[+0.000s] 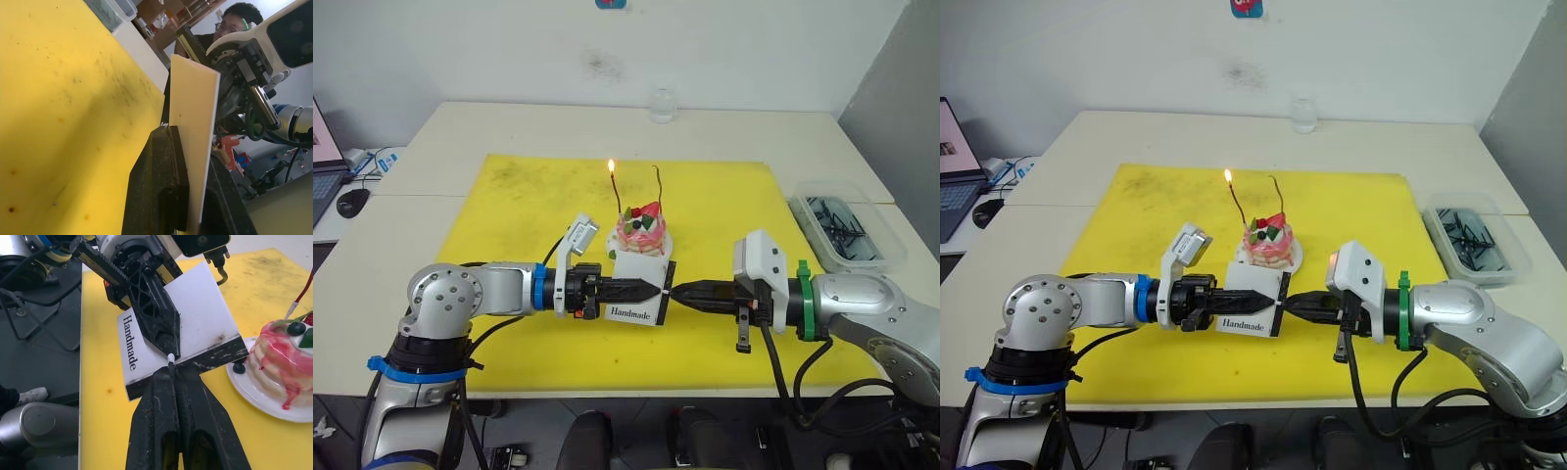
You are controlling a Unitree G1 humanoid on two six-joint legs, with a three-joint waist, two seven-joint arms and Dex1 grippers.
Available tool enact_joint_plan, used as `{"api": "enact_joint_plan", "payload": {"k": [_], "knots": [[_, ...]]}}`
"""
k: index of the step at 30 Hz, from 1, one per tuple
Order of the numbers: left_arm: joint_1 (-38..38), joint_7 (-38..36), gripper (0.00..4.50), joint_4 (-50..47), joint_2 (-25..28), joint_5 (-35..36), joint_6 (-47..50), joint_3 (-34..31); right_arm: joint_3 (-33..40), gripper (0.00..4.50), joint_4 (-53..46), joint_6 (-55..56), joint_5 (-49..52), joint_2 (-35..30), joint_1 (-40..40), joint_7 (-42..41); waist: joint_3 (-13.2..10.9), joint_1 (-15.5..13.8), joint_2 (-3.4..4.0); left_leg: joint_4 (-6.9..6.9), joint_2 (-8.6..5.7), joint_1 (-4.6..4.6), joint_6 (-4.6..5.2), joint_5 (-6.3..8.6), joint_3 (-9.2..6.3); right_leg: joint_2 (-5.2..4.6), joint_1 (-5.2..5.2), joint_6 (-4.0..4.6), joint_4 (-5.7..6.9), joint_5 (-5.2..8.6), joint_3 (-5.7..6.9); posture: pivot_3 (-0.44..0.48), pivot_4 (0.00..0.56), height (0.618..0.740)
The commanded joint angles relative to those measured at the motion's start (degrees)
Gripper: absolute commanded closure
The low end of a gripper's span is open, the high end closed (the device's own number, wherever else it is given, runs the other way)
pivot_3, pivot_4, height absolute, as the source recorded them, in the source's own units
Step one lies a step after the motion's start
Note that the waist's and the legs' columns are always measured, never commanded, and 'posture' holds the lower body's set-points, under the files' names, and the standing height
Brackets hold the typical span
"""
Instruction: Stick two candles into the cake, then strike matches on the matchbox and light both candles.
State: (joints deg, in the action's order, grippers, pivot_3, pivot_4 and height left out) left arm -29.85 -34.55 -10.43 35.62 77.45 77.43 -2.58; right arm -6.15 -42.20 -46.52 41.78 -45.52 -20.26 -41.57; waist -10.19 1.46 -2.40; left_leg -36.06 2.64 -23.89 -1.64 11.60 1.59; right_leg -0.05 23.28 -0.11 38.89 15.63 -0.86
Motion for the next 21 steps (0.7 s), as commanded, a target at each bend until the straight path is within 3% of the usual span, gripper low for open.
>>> {"api": "enact_joint_plan", "payload": {"k": [1,21], "knots": [[-0.69,-1.26,4.50,-1.42,0.26,0.08,0.24,-0.41,-0.17,4.45,-0.93,1.81,-1.74,-0.25,0.11,-0.71,0.00,0.00,0.00,0.00,0.00,0.00,0.00,0.00,0.00,0.00,0.00,0.00,0.00,0.00,0.00,0.000,0.150,0.740],[-1.12,-1.49,4.50,-2.34,-0.80,0.66,1.06,-0.48,-3.99,4.45,1.62,6.76,-10.34,0.12,1.79,-3.55,0.00,0.01,0.00,0.00,0.00,0.00,0.00,0.00,0.00,0.00,0.00,0.00,0.00,0.00,0.00,0.000,0.150,0.740]]}}
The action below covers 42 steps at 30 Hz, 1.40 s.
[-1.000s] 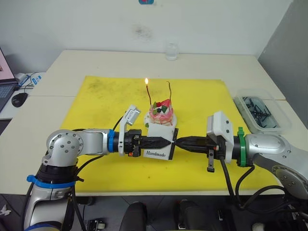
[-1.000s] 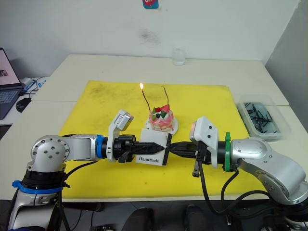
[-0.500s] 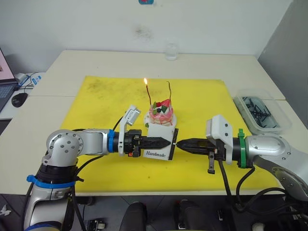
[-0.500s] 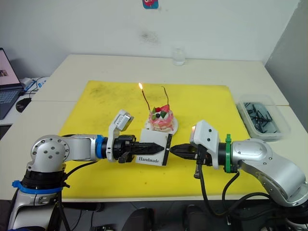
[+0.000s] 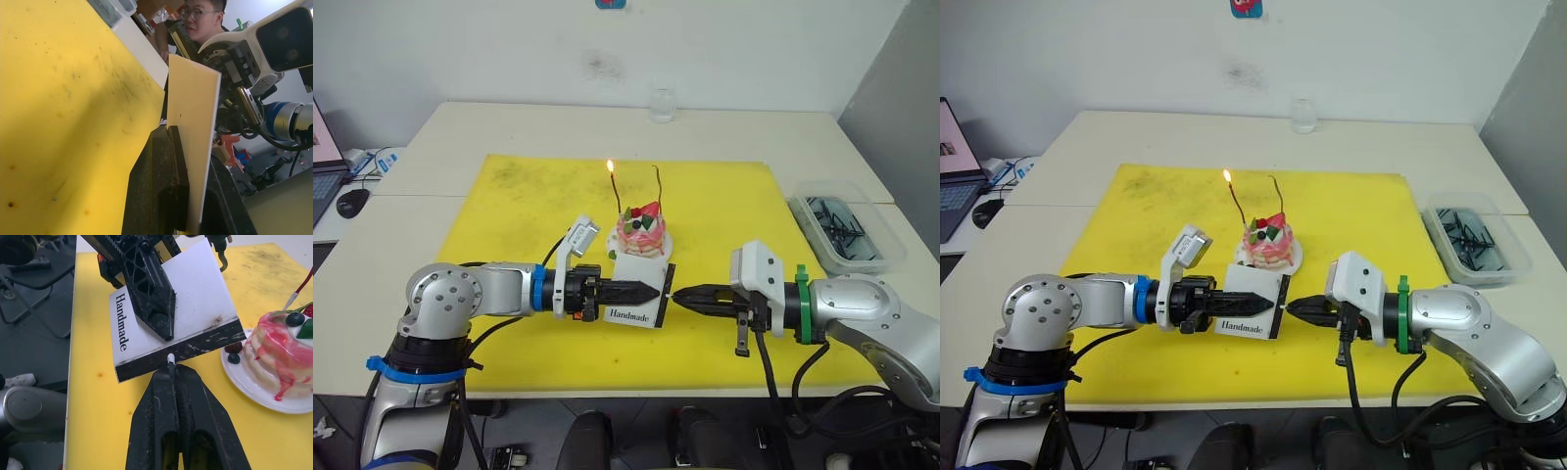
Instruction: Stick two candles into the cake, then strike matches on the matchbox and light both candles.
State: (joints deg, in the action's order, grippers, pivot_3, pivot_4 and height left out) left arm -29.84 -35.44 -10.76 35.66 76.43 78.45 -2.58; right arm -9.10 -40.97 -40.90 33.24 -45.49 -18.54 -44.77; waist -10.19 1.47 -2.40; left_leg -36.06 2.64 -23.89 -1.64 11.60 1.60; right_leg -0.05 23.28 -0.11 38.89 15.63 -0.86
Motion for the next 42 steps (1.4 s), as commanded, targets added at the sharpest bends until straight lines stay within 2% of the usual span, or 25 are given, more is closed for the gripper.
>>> {"api": "enact_joint_plan", "payload": {"k": [1,11,13,18,21,25,31,37,42], "knots": [[-1.16,-0.54,4.50,-2.05,-0.97,1.71,0.06,-0.49,-1.38,4.45,0.55,1.38,-2.21,0.23,0.04,-0.50,0.00,0.00,0.00,0.00,0.00,0.00,0.00,0.00,0.00,0.00,0.00,0.00,0.00,0.00,0.00,0.000,0.150,0.740],[-2.54,0.02,4.50,-2.00,-1.97,1.58,-0.25,-1.04,-7.19,4.45,2.03,4.47,-7.14,0.34,0.07,-4.48,0.00,-0.01,0.00,0.00,0.00,0.00,0.00,0.00,-0.01,0.00,0.00,0.00,0.01,0.00,0.00,0.000,0.150,0.740],[-5.35,-0.98,4.50,-0.75,-1.44,-0.31,-1.55,-1.58,-8.66,4.45,1.09,5.96,-8.02,-0.83,1.00,-6.89,-0.02,-0.03,-0.03,-0.01,-0.01,0.00,0.00,0.00,0.00,0.00,0.00,0.00,0.01,0.00,-0.01,0.000,0.150,0.740],[-17.95,-7.23,4.50,8.48,3.28,-11.38,-10.41,-2.77,-7.87,4.45,-2.99,5.94,-6.11,-3.53,3.32,-10.24,-0.13,-0.68,-0.16,-0.05,-0.09,-0.04,-0.01,-0.01,-0.06,0.15,-0.01,0.00,0.04,0.00,0.18,0.000,0.150,0.740],[-20.30,-9.84,4.50,8.98,6.16,-12.16,-10.22,-4.11,-4.76,4.45,-3.30,4.85,-4.50,-4.06,3.48,-9.99,-0.12,0.12,-0.13,0.00,-0.04,0.05,-0.01,0.00,0.06,0.17,-0.01,0.00,0.01,0.00,0.02,0.000,0.150,0.740],[-14.57,-9.77,4.50,2.90,7.88,-9.48,-6.45,-5.46,-1.09,4.45,-2.22,3.43,-3.40,-3.34,2.97,-8.31,-0.13,0.22,-0.13,0.01,0.03,0.00,-0.02,0.00,0.03,0.02,0.00,-0.13,0.01,0.08,-0.01,0.000,0.150,0.740],[0.07,-8.33,4.50,-6.86,11.51,-4.61,-1.85,-8.89,3.65,4.45,0.63,0.90,-1.43,-1.51,-2.01,-5.65,-0.16,0.26,-0.15,0.01,0.06,0.00,-0.03,0.00,-0.02,-0.02,0.04,-0.12,0.08,0.09,0.03,0.000,0.150,0.740],[14.28,-9.36,4.50,-9.61,14.48,-10.02,-4.86,-7.68,1.44,4.45,7.74,1.34,-5.72,1.66,-13.38,-3.20,-0.19,0.22,-0.09,-0.01,0.05,0.12,-0.02,0.00,0.05,-0.07,0.01,0.00,0.11,0.01,0.00,0.000,0.150,0.740],[17.29,-10.15,4.50,-10.24,13.26,-12.69,-7.03,-5.20,-1.63,4.45,12.50,3.97,-11.31,5.41,-19.67,-0.65,-0.19,-0.44,-0.10,-0.01,0.02,0.00,-0.01,0.00,0.00,-0.09,0.04,0.06,0.07,0.04,0.04,0.000,0.150,0.740]]}}
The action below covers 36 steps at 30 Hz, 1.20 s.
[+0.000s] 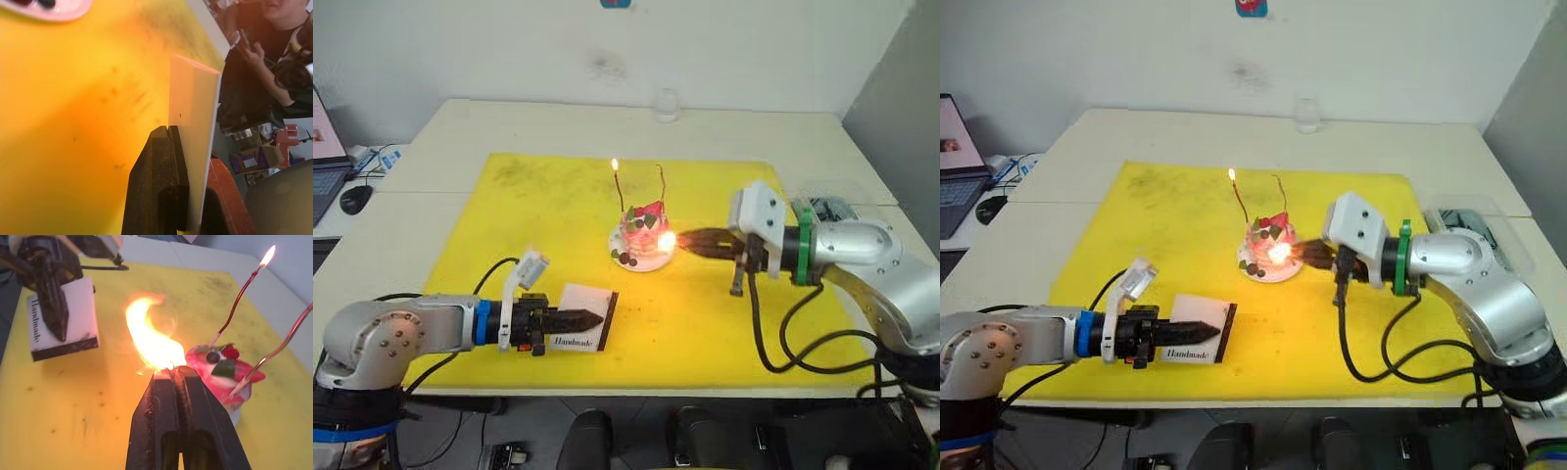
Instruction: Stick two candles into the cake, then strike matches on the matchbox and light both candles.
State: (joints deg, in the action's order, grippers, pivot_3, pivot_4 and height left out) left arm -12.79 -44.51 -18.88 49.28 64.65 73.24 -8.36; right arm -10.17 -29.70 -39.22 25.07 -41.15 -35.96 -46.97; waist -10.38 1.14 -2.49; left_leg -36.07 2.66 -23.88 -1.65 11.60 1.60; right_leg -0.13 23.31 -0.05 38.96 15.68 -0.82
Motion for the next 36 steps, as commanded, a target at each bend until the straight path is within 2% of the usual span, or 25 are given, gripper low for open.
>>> {"api": "enact_joint_plan", "payload": {"k": [1,10,21,36], "knots": [[0.35,-1.08,4.50,-2.19,-0.65,-1.15,-2.07,0.91,-0.93,4.45,2.03,2.89,-4.11,1.74,-3.05,1.95,0.00,-0.14,0.00,0.00,0.00,0.00,0.00,0.00,0.02,0.00,0.00,0.00,-0.02,0.01,-0.02,0.000,0.150,0.740],[0.25,-1.02,4.50,-2.81,-1.96,-1.18,-2.19,1.99,-0.92,4.45,8.25,7.56,-10.16,6.95,-6.78,5.10,-0.01,-0.03,0.01,0.02,0.04,-0.02,0.01,0.01,0.04,0.03,0.05,0.00,0.03,0.01,-0.02,0.000,0.150,0.740],[-1.96,-1.04,4.50,-1.73,-3.51,-2.28,-2.43,4.15,-0.45,4.45,14.28,7.58,-12.98,11.56,-10.66,8.52,0.00,0.25,0.01,0.01,0.03,-0.03,0.01,0.01,0.05,0.03,0.05,0.00,0.03,0.01,-0.04,0.000,0.150,0.740],[-2.32,-1.71,4.50,-1.87,-4.16,-3.30,-3.11,4.61,1.63,4.45,11.13,-0.33,-11.14,12.13,-9.81,9.59,0.00,0.32,0.01,0.01,0.03,-0.03,0.01,0.01,0.05,0.03,0.05,0.00,0.04,0.01,-0.03,0.000,0.150,0.740]]}}
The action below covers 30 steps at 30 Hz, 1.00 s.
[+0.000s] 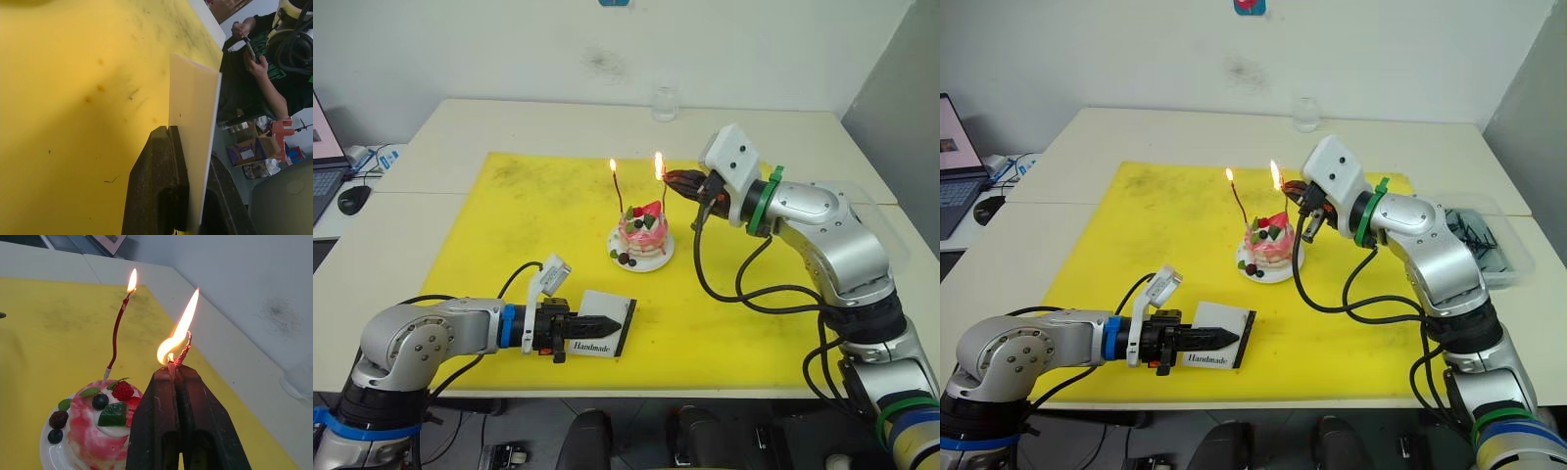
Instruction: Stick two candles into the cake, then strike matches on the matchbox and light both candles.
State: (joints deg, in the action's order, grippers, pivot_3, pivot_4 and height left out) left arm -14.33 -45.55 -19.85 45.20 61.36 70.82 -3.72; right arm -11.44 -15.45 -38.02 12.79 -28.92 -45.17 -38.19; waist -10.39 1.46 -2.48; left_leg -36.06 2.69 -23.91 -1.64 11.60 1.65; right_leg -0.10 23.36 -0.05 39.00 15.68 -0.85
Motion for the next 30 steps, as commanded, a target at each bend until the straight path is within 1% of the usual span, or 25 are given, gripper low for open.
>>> {"api": "enact_joint_plan", "payload": {"k": [1,13,22,26,30], "knots": [[-0.70,-0.72,4.50,-0.97,-0.07,-0.06,-0.73,-0.06,3.32,4.45,-3.56,-2.46,1.54,-0.01,-0.45,0.98,0.00,0.00,0.00,0.00,0.00,0.00,0.00,0.00,0.00,0.00,0.00,0.00,0.00,0.00,0.00,0.000,0.150,0.740],[-0.82,-1.11,4.50,-1.03,0.04,-0.31,-0.66,-0.15,4.78,4.45,-5.17,-7.46,3.82,0.91,-0.79,2.07,0.00,0.04,0.00,0.00,0.00,0.00,0.00,0.00,0.00,0.00,0.00,0.00,0.00,0.00,0.00,0.000,0.150,0.740],[-1.25,-1.15,4.50,-0.60,-0.20,-0.57,-0.61,0.07,5.08,4.45,-5.57,-8.80,5.23,1.10,-0.73,2.13,0.00,0.04,0.00,0.00,0.00,0.00,0.00,0.00,0.00,0.00,0.00,0.00,0.00,0.00,0.00,0.000,0.150,0.740],[-1.34,-0.89,4.50,-0.58,-0.55,-0.39,-0.42,-0.02,6.29,4.45,-8.39,-10.46,7.36,-1.86,1.23,-0.43,0.00,-0.03,0.00,0.00,-0.01,-0.02,0.00,0.00,-0.01,0.00,0.00,0.00,-0.01,0.00,0.01,0.000,0.150,0.740],[-1.10,-0.52,4.50,-0.79,-1.14,-0.33,-0.31,0.15,9.10,4.45,-10.40,-11.93,8.47,-6.05,4.56,-1.09,0.00,-0.05,0.00,0.00,-0.01,-0.02,0.00,0.00,0.01,-0.01,0.00,0.00,-0.04,0.00,-0.01,0.000,0.150,0.740]]}}
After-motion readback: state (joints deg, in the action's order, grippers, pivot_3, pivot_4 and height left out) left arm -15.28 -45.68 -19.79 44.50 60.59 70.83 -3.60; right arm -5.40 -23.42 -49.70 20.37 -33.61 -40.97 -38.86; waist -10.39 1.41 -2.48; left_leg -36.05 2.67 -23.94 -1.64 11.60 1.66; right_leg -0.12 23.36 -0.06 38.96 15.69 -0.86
